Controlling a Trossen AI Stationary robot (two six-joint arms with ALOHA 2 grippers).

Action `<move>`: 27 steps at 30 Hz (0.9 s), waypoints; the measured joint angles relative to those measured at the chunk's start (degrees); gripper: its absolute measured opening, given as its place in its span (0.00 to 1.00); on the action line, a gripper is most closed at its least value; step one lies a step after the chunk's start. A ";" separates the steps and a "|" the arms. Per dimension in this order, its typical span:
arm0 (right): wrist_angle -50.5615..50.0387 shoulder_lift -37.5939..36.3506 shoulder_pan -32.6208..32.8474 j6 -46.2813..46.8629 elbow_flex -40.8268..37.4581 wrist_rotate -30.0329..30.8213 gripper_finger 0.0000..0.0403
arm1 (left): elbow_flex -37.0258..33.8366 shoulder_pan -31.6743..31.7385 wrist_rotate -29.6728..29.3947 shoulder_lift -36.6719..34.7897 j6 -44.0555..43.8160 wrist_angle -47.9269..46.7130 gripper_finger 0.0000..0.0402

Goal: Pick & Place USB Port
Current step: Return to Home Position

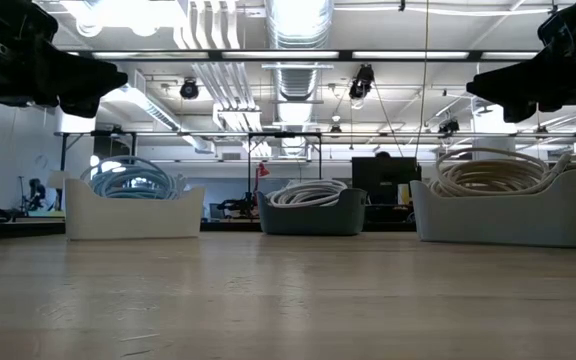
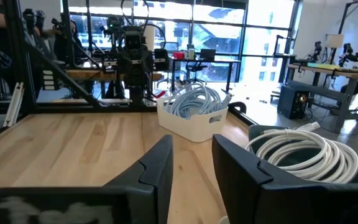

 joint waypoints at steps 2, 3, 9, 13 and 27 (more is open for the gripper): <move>0.01 0.00 -0.01 0.00 0.00 -0.01 0.26 | 0.00 0.00 0.00 0.00 0.00 -0.02 0.34; 0.01 0.00 0.01 0.00 0.00 -0.01 0.26 | 0.00 0.00 0.00 0.01 0.00 0.00 0.34; 0.00 0.00 -0.01 0.00 0.00 -0.01 0.27 | 0.00 0.04 0.00 0.02 0.00 -0.01 0.34; -0.01 0.00 -0.01 0.00 0.00 -0.01 0.29 | 0.00 0.04 0.00 0.02 0.00 0.00 0.34; -0.01 0.00 -0.01 0.00 0.00 -0.01 0.26 | 0.00 0.00 0.00 0.02 0.00 0.00 0.34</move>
